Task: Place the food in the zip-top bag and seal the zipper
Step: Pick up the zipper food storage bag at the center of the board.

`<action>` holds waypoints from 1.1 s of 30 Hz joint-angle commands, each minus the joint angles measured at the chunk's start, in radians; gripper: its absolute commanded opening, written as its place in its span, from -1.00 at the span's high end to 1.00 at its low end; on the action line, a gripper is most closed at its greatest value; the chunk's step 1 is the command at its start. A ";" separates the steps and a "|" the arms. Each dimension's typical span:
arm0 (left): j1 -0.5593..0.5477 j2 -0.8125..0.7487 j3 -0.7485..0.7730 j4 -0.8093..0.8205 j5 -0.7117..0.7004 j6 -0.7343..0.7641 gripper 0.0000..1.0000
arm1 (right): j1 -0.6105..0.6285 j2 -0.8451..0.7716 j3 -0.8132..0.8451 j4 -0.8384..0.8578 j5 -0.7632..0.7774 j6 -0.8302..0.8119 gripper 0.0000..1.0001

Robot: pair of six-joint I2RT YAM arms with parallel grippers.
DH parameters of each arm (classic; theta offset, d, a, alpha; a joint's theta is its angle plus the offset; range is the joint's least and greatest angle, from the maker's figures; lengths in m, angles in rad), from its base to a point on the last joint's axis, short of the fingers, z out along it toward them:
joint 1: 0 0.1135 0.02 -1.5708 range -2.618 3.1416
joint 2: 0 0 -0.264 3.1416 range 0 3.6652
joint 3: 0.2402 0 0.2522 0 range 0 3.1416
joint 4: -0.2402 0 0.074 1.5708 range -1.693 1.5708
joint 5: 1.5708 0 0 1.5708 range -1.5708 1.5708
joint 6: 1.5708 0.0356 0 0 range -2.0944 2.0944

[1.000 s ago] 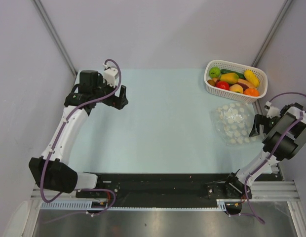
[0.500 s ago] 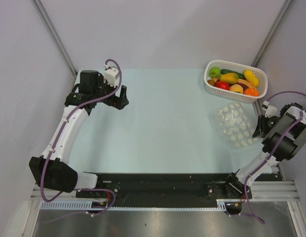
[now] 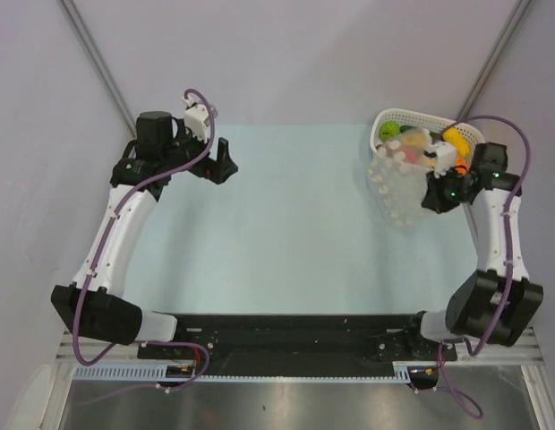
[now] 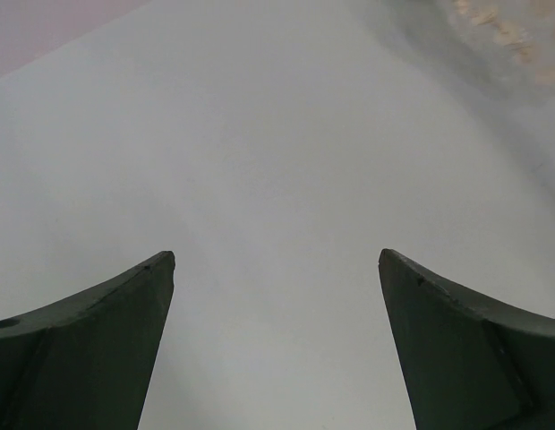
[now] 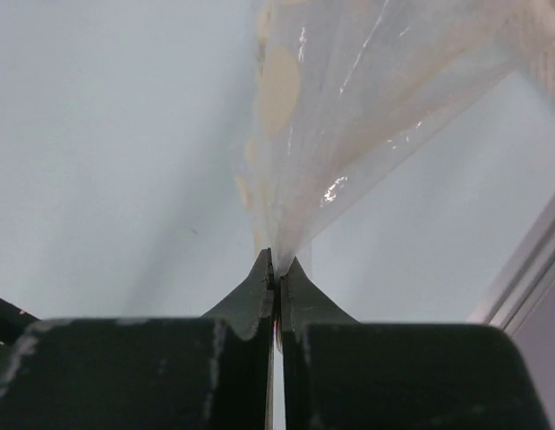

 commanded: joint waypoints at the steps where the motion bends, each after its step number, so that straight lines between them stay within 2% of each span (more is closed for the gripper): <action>1: -0.007 -0.001 0.051 0.115 0.157 -0.155 -0.99 | 0.246 -0.207 -0.075 0.184 0.125 0.068 1.00; 5: -0.027 -0.026 -0.006 0.271 0.318 -0.206 -0.99 | 0.508 -0.353 -0.193 0.304 0.277 -0.053 1.00; 6: -0.030 -0.032 -0.018 0.297 0.350 -0.189 -0.99 | 0.554 -0.396 -0.223 0.331 0.356 -0.084 1.00; 8: -0.033 -0.035 -0.020 0.325 0.467 -0.134 -0.99 | 0.649 -0.447 -0.302 0.402 0.389 -0.192 1.00; 11: -0.044 -0.010 0.025 0.255 0.447 -0.074 -0.99 | 0.778 -0.560 -0.446 0.561 0.512 -0.317 1.00; 12: -0.045 0.000 0.055 0.229 0.447 -0.048 -0.99 | 0.813 -0.594 -0.487 0.613 0.576 -0.422 1.00; 14: -0.054 0.030 0.080 0.148 0.442 -0.022 -0.99 | 0.895 -0.681 -0.627 0.799 0.633 -0.521 1.00; 15: -0.062 0.036 0.095 0.119 0.438 0.008 -0.98 | 0.913 -0.706 -0.676 0.863 0.636 -0.628 1.00; 18: -0.120 0.048 0.100 0.025 0.416 0.085 -0.93 | 0.955 -0.781 -0.838 1.205 0.572 -0.778 1.00; 20: -0.188 0.057 0.103 -0.039 0.377 0.125 -0.90 | 0.967 -0.812 -0.953 1.342 0.484 -0.842 1.00; 21: -0.206 0.060 0.102 -0.053 0.369 0.148 -0.89 | 0.970 -0.812 -0.990 1.497 0.450 -0.866 1.00; 24: -0.263 0.083 0.095 -0.090 0.355 0.144 -0.79 | 0.978 -0.771 -1.115 1.765 0.344 -0.938 1.00; 27: -0.318 0.115 0.085 -0.138 0.357 0.125 -0.64 | 0.992 -0.685 -1.173 1.984 0.302 -0.943 1.00; 30: -0.372 0.142 0.069 -0.155 0.349 0.107 -0.46 | 1.001 -0.599 -1.202 2.135 0.276 -0.962 1.00; 33: -0.377 0.178 0.069 -0.159 0.386 0.053 -0.27 | 1.002 -0.530 -1.239 2.285 0.227 -0.946 1.00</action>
